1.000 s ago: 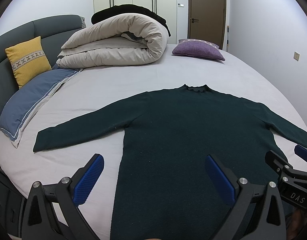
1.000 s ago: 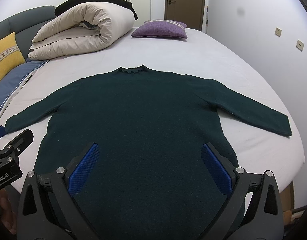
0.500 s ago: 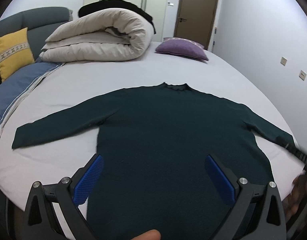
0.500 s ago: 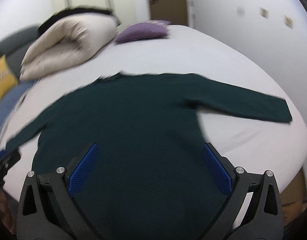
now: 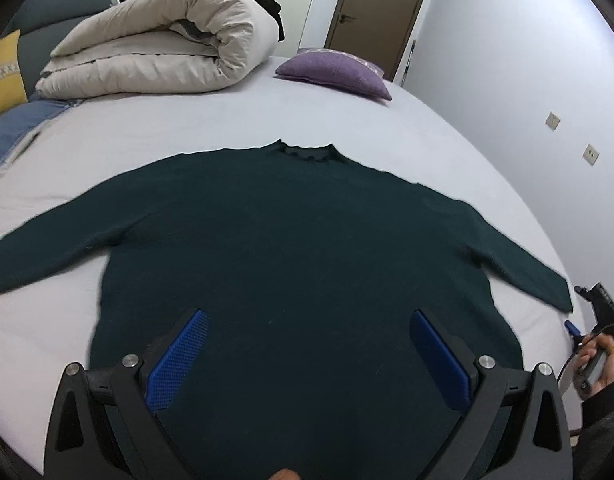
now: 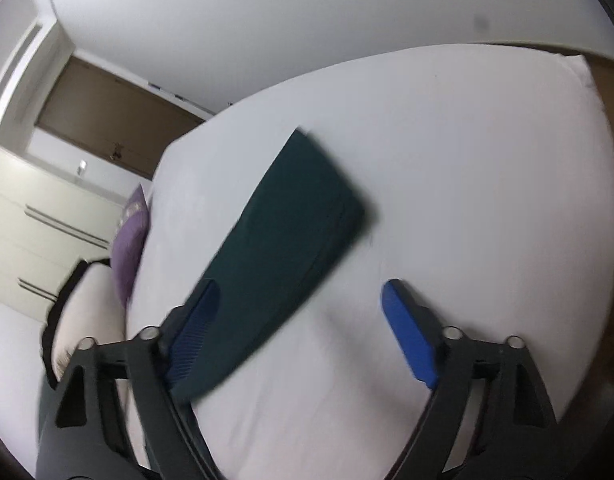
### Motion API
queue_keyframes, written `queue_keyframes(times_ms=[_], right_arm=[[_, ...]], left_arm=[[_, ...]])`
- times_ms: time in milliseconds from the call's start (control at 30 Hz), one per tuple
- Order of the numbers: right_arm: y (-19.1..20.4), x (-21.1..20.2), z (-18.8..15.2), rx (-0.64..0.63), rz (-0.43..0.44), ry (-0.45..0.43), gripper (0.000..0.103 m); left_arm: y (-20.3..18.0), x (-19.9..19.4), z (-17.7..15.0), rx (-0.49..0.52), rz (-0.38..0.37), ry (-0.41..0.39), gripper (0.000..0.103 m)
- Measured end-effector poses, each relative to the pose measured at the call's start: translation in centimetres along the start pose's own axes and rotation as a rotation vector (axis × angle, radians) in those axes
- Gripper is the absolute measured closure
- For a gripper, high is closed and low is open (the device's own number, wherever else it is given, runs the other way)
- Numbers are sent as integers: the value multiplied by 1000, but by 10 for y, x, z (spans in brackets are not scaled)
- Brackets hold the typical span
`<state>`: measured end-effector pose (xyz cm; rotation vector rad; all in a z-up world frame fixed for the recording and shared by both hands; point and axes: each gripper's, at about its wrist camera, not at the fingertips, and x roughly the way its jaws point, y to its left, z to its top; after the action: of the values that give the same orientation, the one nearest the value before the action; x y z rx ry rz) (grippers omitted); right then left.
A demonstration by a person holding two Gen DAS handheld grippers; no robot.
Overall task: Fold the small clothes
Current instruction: 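Grasp the sweater sleeve cuff with the right gripper and lift it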
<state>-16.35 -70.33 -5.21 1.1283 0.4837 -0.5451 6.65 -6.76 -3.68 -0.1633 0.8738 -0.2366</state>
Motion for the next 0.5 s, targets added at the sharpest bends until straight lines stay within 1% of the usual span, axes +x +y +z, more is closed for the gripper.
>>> queue_keyframes(times_ms=[33,100,133,167,200,233,267,300,333,367,433,500], right_arm=[[1,4,6,-9,12,-8,24],[2,14,15,-23,25,-9,29],[2,20,19,-26,22,-6,39],[2,25,23,-29,21,-3,48],[2,29,29,-33,22,2,54],[2,33,33,-41,15,10,65],[3,36,35,-49,4,18,74],[4,40,45,-53,3,21,76],[7,41,47,-64,-3,23,83],[12,40,47,-77,-10,26,93],[35,39,38,-110,2,34,95],[72,35,22,-178,37,48,95]], left_arm=[[-2,7,2,-5,28,22,0],[-3,19,5,-13,54,92,0],[-1,25,6,-40,45,130,0],[2,28,7,-63,27,138,0],[5,30,8,-82,13,134,0],[7,30,9,-85,13,127,0],[9,30,9,-87,11,121,0],[12,31,10,-99,-9,121,0],[14,32,11,-108,-37,124,0],[16,33,12,-115,-60,127,0],[21,35,14,-128,-81,124,0],[27,35,16,-153,-111,119,0]])
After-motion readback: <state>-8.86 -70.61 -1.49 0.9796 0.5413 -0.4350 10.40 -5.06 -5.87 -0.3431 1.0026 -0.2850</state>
